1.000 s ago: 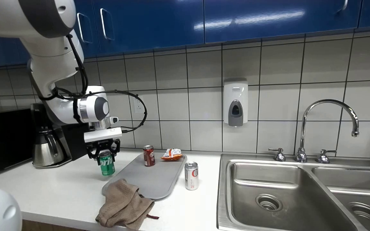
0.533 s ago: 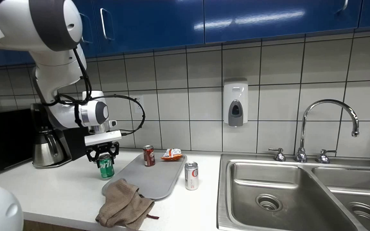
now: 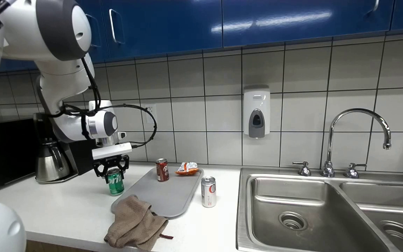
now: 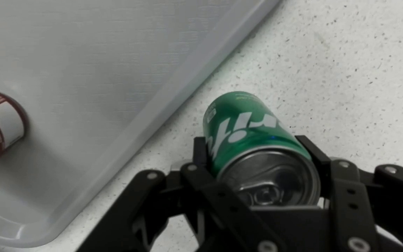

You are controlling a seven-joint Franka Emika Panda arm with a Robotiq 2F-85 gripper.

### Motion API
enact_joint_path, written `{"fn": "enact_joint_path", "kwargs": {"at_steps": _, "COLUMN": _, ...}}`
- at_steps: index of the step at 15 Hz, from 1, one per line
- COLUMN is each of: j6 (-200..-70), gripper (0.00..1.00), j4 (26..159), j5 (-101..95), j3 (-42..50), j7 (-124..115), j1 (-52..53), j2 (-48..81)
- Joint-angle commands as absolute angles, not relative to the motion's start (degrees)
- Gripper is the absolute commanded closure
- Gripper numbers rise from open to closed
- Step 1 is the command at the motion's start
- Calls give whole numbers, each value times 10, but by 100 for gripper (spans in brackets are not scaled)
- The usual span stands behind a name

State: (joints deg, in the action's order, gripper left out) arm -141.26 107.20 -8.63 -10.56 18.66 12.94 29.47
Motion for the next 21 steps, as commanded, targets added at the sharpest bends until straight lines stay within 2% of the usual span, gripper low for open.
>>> {"fn": "enact_joint_path", "kwargs": {"at_steps": 1, "j6": -1391, "gripper": 62, "j4": 1048, "j5": -108, "j3": -103, "j7": 174, "j1": 136, "j2": 303}}
{"fn": "enact_joint_path", "kwargs": {"at_steps": 3, "j6": -1391, "gripper": 62, "j4": 1046, "j5": -107, "j3": -104, "j7": 175, "j1": 136, "j2": 307}}
{"fn": "enact_joint_path", "kwargs": {"at_steps": 4, "j6": -1390, "gripper": 33, "j4": 1045, "j5": -107, "j3": -104, "j7": 174, "j1": 136, "j2": 308}}
{"fn": "enact_joint_path", "kwargs": {"at_steps": 5, "j6": -1389, "gripper": 11, "j4": 1045, "j5": -106, "j3": -104, "j7": 176, "j1": 136, "j2": 308}}
{"fn": "enact_joint_path", "kwargs": {"at_steps": 9, "j6": -1390, "gripper": 0, "j4": 1046, "j5": -102, "j3": -106, "j7": 180, "j1": 132, "j2": 301}}
{"fn": "enact_joint_path", "kwargs": {"at_steps": 21, "j6": -1393, "gripper": 0, "j4": 1004, "j5": -82, "j3": -96, "j7": 144, "j1": 116, "j2": 275}}
